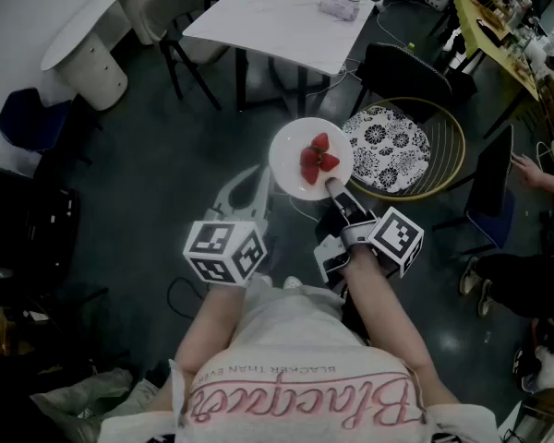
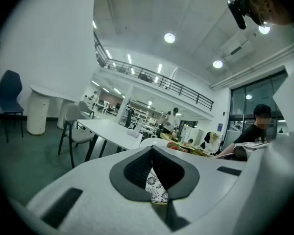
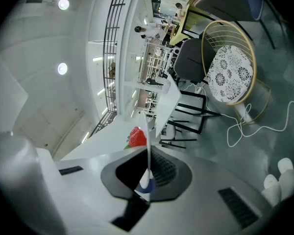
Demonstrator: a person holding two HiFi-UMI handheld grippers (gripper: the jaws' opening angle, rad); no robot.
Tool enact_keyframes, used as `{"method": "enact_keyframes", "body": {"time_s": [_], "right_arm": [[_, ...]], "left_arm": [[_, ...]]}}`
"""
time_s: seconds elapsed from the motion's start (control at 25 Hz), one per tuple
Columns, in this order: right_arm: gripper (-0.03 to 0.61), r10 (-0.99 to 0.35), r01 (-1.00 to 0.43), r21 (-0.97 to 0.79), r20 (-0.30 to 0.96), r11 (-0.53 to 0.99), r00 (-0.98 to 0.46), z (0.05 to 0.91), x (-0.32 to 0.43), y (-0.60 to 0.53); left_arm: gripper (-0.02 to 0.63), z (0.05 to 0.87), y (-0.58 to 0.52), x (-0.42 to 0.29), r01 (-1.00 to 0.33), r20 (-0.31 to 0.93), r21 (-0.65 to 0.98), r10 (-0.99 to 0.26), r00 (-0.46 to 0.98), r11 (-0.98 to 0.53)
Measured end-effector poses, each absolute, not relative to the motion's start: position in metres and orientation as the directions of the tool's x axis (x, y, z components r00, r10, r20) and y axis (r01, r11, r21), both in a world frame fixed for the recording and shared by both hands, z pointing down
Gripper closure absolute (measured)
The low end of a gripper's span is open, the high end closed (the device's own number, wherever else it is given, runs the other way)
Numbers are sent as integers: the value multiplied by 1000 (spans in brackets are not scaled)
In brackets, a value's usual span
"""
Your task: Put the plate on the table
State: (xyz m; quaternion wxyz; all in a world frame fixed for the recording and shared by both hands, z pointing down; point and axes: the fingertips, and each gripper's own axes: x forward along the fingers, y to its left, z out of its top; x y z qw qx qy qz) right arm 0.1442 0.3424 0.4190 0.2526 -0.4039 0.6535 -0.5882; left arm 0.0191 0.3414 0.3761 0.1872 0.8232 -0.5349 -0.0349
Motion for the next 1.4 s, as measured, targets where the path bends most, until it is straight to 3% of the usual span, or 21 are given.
{"method": "enact_keyframes", "body": {"time_s": [0.72,0.92,1.4], "right_arm": [[571,-809,-232,-973,148,-15,-568,421,163,332],[571,-829,-196,-980,122,-15,-546,421,158,302],[571,-837,-271,-962,179,-38,-518,426,97,178]], "left_arm": [[612,372,334,32,-882,133,342,-912,387,-324],[612,374,303,23,-878,128,343,-910,395,-333],[612,375,170,-35,-857,125,350,-888,442,-377]]}}
